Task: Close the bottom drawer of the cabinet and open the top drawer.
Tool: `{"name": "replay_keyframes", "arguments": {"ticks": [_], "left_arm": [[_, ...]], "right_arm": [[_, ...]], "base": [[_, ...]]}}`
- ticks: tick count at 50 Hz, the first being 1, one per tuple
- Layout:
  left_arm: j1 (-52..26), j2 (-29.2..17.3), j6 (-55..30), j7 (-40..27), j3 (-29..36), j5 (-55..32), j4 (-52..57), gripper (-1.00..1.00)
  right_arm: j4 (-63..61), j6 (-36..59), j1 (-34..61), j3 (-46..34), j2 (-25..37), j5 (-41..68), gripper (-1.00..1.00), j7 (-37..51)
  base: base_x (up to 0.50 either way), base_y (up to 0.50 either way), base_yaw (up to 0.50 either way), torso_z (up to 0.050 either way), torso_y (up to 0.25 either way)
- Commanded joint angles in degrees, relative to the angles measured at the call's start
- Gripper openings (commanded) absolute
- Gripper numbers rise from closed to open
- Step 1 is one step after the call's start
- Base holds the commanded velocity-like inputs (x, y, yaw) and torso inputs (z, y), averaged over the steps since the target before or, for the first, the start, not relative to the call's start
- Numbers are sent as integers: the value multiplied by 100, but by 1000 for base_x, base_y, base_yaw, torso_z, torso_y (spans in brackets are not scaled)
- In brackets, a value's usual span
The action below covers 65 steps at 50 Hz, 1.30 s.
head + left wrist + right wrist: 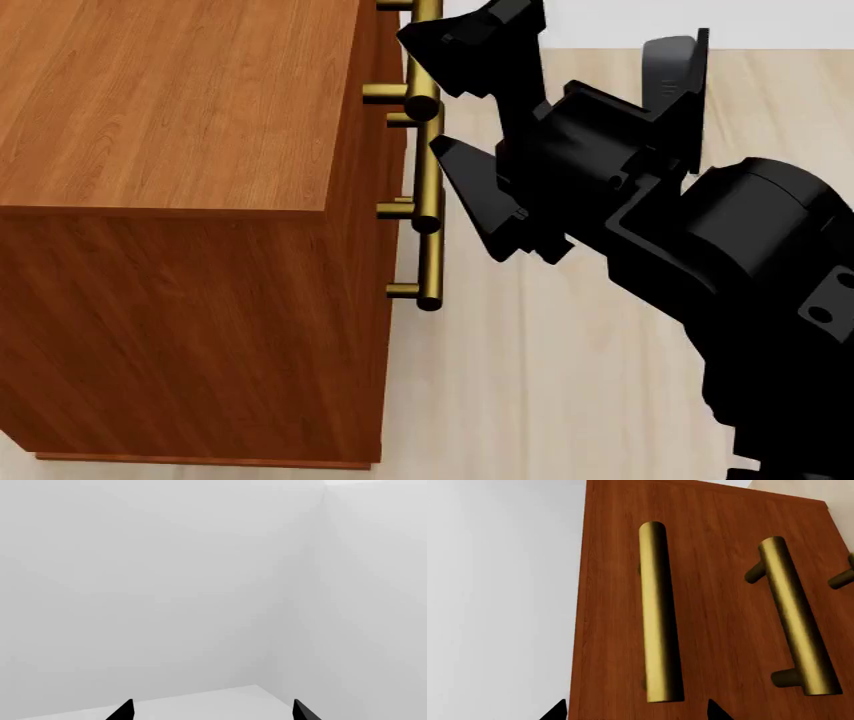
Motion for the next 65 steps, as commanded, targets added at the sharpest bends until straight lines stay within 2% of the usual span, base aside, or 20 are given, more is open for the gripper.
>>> {"name": "replay_keyframes", "arguments": {"ticks": [1, 30, 48, 49, 65], "left_arm": [[8, -6, 18, 9, 31, 3, -25, 100], [35, -26, 69, 5, 32, -30, -24, 100], [68, -27, 108, 8, 28, -23, -33, 100], [61, -32, 98, -10, 29, -40, -29, 100], [45, -58, 109, -34, 56, -53, -47, 100]], "right_arm": [[51, 21, 85, -86, -32, 24, 100, -52], [1233, 96, 503, -489, 82, -618, 100, -962], [983, 45, 367, -502, 93, -524, 100, -739], [946, 49, 365, -511, 102, -540, -100, -733], [889, 39, 381, -557, 133, -553, -100, -764]], "base": [[0, 0, 0, 0, 0], [0, 0, 0, 0, 0], [0, 0, 0, 0, 0], [0, 0, 0, 0, 0], [0, 0, 0, 0, 0]]}}
